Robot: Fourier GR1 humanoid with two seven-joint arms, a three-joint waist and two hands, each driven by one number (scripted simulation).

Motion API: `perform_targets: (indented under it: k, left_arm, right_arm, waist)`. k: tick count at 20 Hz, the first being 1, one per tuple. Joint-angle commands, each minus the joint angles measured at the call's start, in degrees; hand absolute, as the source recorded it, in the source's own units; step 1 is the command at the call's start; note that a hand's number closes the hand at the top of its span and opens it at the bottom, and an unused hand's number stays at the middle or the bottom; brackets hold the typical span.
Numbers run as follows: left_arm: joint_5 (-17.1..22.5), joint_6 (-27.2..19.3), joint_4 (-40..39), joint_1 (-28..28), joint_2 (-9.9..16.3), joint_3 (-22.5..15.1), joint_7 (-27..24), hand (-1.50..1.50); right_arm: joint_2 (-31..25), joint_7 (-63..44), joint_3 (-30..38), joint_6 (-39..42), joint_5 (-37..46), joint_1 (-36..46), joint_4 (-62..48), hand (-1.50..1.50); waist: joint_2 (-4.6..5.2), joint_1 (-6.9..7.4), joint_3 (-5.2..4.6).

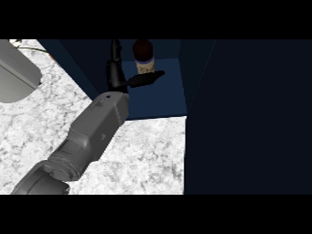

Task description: Pick up the wine, place it into the cabinet and close the cabinet

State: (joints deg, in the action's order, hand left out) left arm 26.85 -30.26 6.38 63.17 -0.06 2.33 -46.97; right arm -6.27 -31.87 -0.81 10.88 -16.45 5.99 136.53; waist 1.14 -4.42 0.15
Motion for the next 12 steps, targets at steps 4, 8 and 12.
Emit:
perform_targets:
  k: [4,8,12]
  left_arm:
    - [-0.13,3.25,-0.47,-2.64,1.67,0.84,-2.27,-1.5]
    - [-0.34,7.01,-0.63,-4.86,1.59,0.78,-3.52,-1.5]
    - [-1.45,6.65,-0.8,-3.75,0.86,0.02,-3.79,-1.5]
  right_arm:
    - [0.3,-0.29,-1.03,-0.25,-0.1,-0.9,2.25,-1.5]
    - [0.76,-1.75,-2.56,-1.29,0.27,-2.09,5.57,-1.5]
    - [1.04,-2.34,-2.46,-2.87,0.72,1.0,3.22,-1.5]
  waist:
    - [0.23,0.85,-0.25]
    - [0.17,0.6,-0.29]
    - [0.08,1.24,-0.28]
